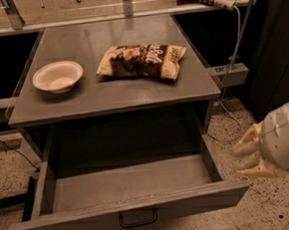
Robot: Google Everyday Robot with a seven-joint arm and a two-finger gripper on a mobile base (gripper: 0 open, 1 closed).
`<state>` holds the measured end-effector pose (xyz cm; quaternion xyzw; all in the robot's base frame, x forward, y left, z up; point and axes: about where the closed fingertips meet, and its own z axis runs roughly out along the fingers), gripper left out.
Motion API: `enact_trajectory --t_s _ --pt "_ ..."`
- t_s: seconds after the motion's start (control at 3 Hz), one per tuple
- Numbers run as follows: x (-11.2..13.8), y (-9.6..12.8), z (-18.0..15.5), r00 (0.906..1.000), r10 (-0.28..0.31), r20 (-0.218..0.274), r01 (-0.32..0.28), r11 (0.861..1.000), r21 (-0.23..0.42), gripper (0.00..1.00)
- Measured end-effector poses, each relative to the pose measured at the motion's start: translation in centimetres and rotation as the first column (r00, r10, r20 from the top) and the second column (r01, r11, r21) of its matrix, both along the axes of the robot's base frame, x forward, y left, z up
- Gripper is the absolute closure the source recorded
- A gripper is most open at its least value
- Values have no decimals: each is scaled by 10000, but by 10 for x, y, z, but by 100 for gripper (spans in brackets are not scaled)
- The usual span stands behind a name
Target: Close top drawer
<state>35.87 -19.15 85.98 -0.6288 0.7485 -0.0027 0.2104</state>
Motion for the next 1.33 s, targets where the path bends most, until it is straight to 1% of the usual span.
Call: enact_trajectory --t_s 0.33,0.67,1.0,1.33 --pt "-2 0 -5 10000 16 -72 -16 10000 -22 88" --pt "-2 0 -5 10000 16 -73 -16 10000 -22 100" --pt "-8 12 -31 9986 149 -502 -138 9997 220 100" --pt "-14 33 -74 9958 424 -808 -361 9963 782 100"
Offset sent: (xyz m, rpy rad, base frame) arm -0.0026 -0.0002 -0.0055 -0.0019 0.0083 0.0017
